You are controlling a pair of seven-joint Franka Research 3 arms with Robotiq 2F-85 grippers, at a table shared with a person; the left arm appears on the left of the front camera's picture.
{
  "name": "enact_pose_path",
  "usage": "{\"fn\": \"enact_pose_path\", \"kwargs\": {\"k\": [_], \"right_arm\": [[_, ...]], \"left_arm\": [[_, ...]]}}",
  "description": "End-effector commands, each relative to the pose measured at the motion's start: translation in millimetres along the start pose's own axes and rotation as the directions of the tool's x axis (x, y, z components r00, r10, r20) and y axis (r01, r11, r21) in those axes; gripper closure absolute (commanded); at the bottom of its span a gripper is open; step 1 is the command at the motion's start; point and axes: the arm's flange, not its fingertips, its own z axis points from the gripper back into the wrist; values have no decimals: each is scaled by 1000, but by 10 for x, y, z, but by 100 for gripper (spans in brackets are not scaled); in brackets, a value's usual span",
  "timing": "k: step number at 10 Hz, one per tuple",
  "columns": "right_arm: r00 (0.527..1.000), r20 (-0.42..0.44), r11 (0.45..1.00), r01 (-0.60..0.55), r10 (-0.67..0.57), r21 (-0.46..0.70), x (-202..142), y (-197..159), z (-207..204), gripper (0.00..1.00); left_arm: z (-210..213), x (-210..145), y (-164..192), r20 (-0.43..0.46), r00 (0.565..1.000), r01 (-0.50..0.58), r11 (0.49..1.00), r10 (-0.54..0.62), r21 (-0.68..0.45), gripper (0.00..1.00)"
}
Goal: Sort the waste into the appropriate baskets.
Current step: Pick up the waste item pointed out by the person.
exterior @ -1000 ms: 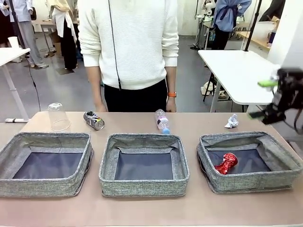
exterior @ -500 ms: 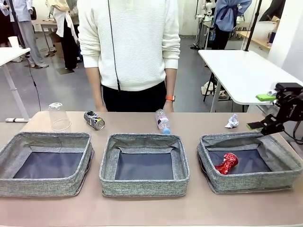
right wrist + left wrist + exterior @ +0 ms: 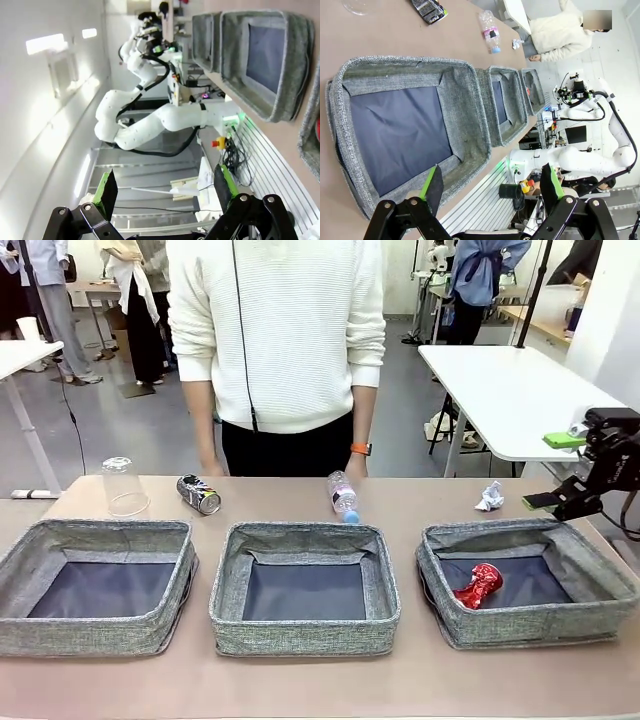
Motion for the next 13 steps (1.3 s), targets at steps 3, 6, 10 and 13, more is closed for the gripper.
{"fn": "enact_pose_path", "kwargs": {"k": [3,6,10,13], "right_arm": [[1000,0,1000,18,-18,13,3,45,5,0],[1000,0,1000,18,-18,13,3,45,5,0],[1000,0,1000,18,-18,13,3,45,5,0],[1000,0,1000,18,-18,13,3,45,5,0]], "left_arm": [[1,9,-3,11,1000,19,1000,-19,-18,0],[1,9,-3,11,1000,19,1000,-19,-18,0],[1,9,-3,11,1000,19,1000,-19,-18,0],[1,9,-3,11,1000,19,1000,-19,-18,0]]}}
